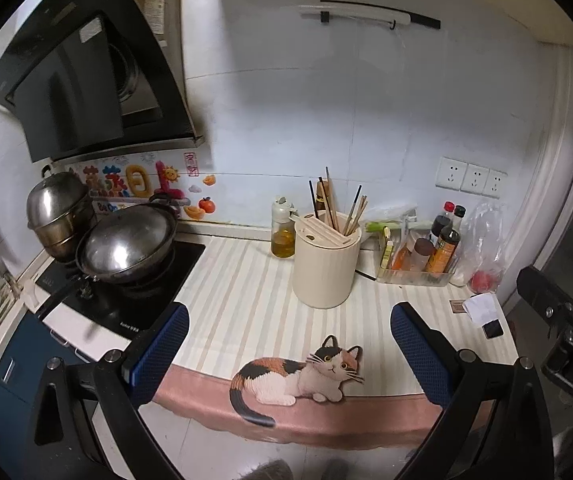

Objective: Organize utensils

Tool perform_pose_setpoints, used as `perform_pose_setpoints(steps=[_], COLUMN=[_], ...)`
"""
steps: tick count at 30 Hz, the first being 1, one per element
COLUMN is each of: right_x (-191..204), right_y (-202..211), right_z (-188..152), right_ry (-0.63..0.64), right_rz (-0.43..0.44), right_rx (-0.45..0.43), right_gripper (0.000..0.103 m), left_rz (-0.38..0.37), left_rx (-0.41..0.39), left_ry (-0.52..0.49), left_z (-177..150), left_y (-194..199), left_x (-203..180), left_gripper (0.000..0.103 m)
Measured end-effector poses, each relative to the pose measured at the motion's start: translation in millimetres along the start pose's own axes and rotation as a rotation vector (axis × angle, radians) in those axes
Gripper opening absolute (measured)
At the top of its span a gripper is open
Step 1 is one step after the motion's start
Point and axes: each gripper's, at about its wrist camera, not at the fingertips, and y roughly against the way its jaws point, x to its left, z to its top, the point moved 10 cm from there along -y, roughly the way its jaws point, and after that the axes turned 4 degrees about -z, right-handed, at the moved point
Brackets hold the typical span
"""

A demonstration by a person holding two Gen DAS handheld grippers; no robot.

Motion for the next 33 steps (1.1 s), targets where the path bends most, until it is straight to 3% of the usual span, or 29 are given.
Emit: perform_pose_setpoints(steps=[12,33], right_x=[-6,-7], right_y=[8,-8], right_z=[1,-3], right_ry=[0.024,0.041], right_rz=[0.047,0.054], right_rx=[0.01,0.031], right_gripper=[0.103,0.103], left_rz=[0.051,0.101], left_rx=[0.004,-0.004], left_ry=[0.024,0.029], left_z=[-9,-11], left_y=[12,14], left_x=[-5,2], left_gripper=[0.103,0.103])
